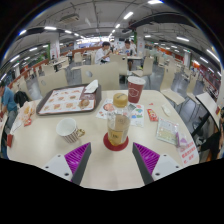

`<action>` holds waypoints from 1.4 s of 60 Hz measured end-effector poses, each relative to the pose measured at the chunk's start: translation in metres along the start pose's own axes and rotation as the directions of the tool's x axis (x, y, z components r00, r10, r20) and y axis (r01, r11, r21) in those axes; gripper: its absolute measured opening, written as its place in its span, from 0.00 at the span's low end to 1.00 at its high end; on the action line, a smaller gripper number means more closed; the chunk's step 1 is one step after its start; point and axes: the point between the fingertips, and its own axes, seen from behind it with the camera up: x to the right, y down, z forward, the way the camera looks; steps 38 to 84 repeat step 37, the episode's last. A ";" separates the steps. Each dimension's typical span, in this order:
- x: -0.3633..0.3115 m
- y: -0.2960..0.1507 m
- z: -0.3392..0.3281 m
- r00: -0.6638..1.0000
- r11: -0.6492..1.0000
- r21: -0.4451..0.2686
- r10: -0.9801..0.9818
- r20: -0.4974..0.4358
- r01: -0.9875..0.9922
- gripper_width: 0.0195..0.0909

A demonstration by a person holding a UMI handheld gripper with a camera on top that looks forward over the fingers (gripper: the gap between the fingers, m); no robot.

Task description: Pour water

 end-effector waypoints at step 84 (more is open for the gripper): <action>-0.072 0.049 -0.141 0.997 0.997 0.002 -0.076 -0.031 0.076 0.92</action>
